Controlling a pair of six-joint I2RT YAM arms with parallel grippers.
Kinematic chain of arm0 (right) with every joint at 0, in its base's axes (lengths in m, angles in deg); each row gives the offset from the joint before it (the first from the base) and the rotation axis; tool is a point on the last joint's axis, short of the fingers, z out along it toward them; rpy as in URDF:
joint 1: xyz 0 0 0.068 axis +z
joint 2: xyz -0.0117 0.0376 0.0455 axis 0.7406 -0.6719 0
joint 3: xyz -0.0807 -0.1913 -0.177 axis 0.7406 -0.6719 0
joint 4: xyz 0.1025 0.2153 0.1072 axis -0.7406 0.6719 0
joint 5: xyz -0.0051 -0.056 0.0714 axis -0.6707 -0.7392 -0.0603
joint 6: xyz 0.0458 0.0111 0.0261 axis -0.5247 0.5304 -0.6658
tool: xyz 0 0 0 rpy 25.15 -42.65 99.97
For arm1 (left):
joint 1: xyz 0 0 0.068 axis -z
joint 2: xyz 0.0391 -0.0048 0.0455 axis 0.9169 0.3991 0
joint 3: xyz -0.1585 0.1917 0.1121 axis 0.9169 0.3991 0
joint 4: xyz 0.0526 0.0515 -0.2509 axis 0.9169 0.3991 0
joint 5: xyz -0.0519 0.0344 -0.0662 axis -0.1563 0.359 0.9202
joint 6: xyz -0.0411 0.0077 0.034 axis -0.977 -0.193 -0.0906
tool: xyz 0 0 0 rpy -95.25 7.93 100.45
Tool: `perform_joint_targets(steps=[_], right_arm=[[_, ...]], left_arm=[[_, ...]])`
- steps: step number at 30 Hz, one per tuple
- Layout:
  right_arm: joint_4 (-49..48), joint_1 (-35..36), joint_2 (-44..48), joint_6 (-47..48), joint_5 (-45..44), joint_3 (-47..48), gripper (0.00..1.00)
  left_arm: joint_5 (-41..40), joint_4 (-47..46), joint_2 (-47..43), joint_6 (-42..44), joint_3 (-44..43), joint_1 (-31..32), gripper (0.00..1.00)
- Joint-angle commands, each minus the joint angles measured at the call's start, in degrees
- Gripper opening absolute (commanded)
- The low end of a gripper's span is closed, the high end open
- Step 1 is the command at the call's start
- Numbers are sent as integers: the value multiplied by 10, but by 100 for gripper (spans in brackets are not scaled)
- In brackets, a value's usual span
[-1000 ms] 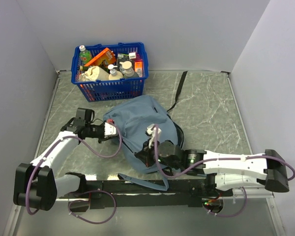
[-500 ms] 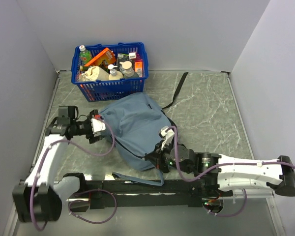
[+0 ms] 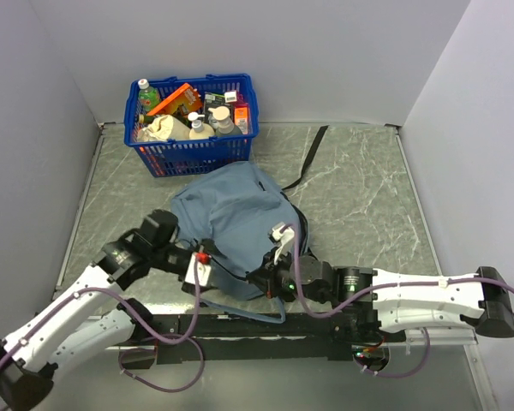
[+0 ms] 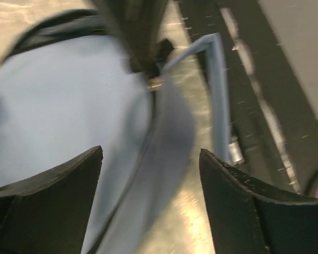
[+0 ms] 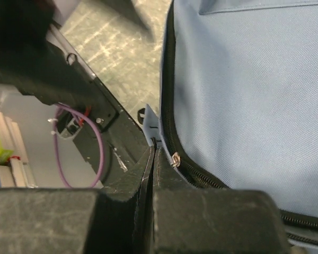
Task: Pack the student bag
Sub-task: Zip the student bag at the center of the board.
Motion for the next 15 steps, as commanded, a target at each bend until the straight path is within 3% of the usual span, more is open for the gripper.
perform_joint_targets(steps=[1, 8, 15], right_arm=[[-30, 9, 41, -26, -31, -1, 0], [-31, 13, 51, -43, -47, -20, 0], [-47, 16, 55, -63, -51, -37, 0]], left_arm=[[-63, -123, -3, -136, 29, 85, 75], [-155, -176, 58, -155, 21, 145, 62], [-161, -189, 71, -158, 38, 157, 46]])
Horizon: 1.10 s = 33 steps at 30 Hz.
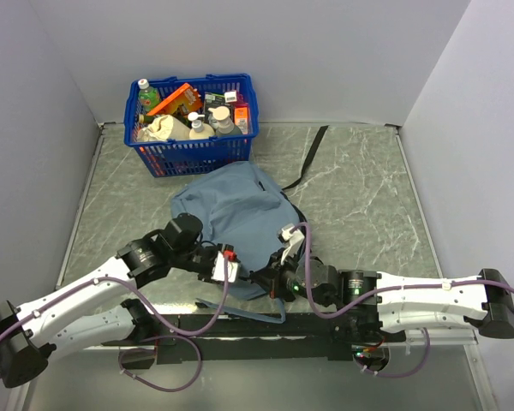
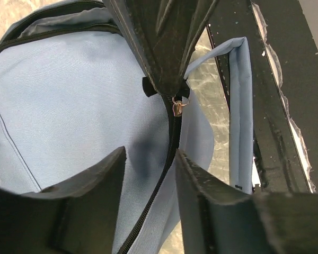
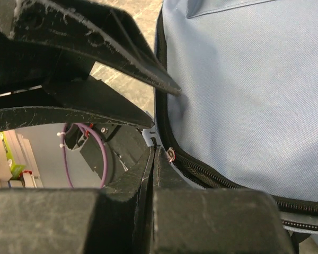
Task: Pack the student bag
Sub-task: Zip the student bag at the center of the board.
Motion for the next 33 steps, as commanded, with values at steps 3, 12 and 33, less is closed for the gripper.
perform_joint_targets(steps=[3, 12, 33], right_arm=[[-34, 8, 24, -22, -21, -10, 0], [-26, 7, 31, -29, -42, -13, 0], [-2, 6, 42, -35, -55, -10, 0]], left_arm=[[4, -16, -6, -16, 11, 15, 39], [15, 24, 4, -6, 3, 45, 42], [-11, 20, 11, 18, 18, 55, 19]])
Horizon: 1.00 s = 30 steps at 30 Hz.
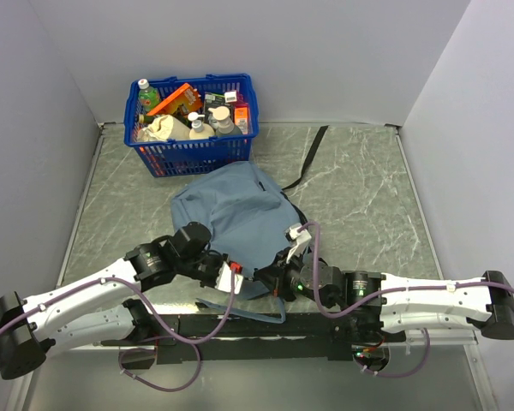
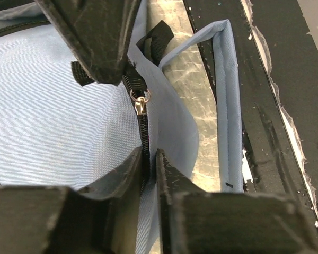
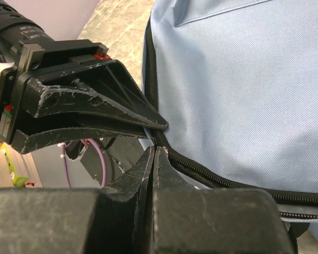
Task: Pack the student bag
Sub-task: Zip the student bag at the center of the board.
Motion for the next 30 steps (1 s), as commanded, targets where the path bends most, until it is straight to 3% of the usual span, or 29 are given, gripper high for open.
perform_joint_targets(steps=[1, 8, 12, 19, 30], right_arm=[[0, 4, 17, -14, -25, 5, 0], [100, 4, 11, -71, -64, 22, 0], [184, -5, 54, -125, -101, 11, 0], [250, -54, 150, -131, -114, -22, 0], [326, -200, 98, -62, -138, 41, 0]], left_arm=[[23, 32, -6, 8, -11, 7, 17], [19, 43, -13, 16, -27, 10, 1], [18, 75, -23, 35, -28, 11, 1], [31, 105, -38, 59, -22, 11, 1], [44, 160, -48, 103, -25, 12, 1]])
